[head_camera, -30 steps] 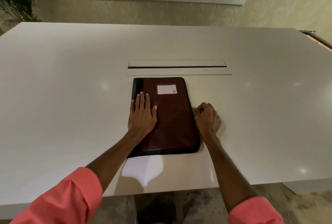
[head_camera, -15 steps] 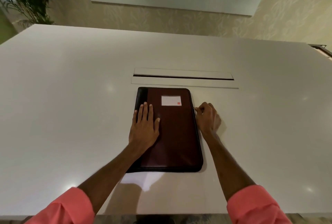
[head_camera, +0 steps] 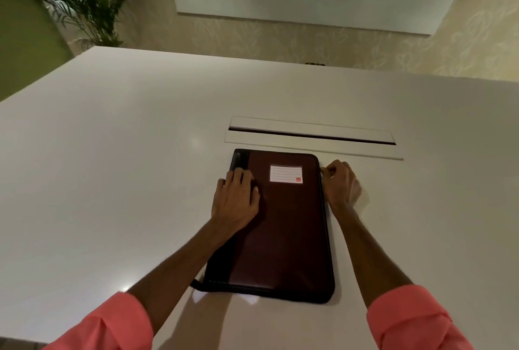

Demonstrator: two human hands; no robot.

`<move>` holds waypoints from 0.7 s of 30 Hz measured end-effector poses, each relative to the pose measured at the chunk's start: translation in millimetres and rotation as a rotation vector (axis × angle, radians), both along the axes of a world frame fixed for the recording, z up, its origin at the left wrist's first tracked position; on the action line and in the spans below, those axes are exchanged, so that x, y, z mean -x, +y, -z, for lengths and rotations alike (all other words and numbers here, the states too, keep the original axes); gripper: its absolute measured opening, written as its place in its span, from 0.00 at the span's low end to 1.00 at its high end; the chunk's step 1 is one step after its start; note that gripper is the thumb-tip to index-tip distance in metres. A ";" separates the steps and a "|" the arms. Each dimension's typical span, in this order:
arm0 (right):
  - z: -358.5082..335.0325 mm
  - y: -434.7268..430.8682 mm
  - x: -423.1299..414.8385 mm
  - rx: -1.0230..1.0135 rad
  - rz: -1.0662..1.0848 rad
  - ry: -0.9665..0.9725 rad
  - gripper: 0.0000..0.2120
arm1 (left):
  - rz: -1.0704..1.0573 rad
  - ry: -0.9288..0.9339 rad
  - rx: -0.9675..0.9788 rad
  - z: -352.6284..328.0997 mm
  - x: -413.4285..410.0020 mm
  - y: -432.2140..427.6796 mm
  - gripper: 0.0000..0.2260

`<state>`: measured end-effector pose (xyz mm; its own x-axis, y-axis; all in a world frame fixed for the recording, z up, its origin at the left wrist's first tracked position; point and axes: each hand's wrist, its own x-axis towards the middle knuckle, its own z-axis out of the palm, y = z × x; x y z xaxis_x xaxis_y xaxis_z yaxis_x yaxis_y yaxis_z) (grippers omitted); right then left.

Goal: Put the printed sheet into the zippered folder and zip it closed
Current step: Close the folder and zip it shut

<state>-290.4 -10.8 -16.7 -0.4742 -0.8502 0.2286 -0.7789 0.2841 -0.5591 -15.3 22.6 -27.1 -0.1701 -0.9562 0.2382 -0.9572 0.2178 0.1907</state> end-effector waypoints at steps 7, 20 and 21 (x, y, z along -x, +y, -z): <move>4.2 -14.6 4.8 0.036 -0.031 -0.038 0.06 | -0.021 0.171 -0.214 10.5 -6.3 -41.4 0.33; -7.1 -71.5 32.4 -0.070 -0.360 -0.076 0.03 | 0.002 0.214 -0.152 38.9 -8.4 -50.7 0.34; -8.5 -76.7 35.6 -0.087 -0.391 -0.094 0.03 | 0.003 0.216 -0.151 39.9 -8.5 -51.3 0.34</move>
<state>-326.0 -87.5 -8.2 -0.1266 -0.9848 0.1187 -0.7844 0.0262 -0.6197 -6.8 -28.7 -66.9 -0.1338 -0.9833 0.1234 -0.8901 0.1740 0.4212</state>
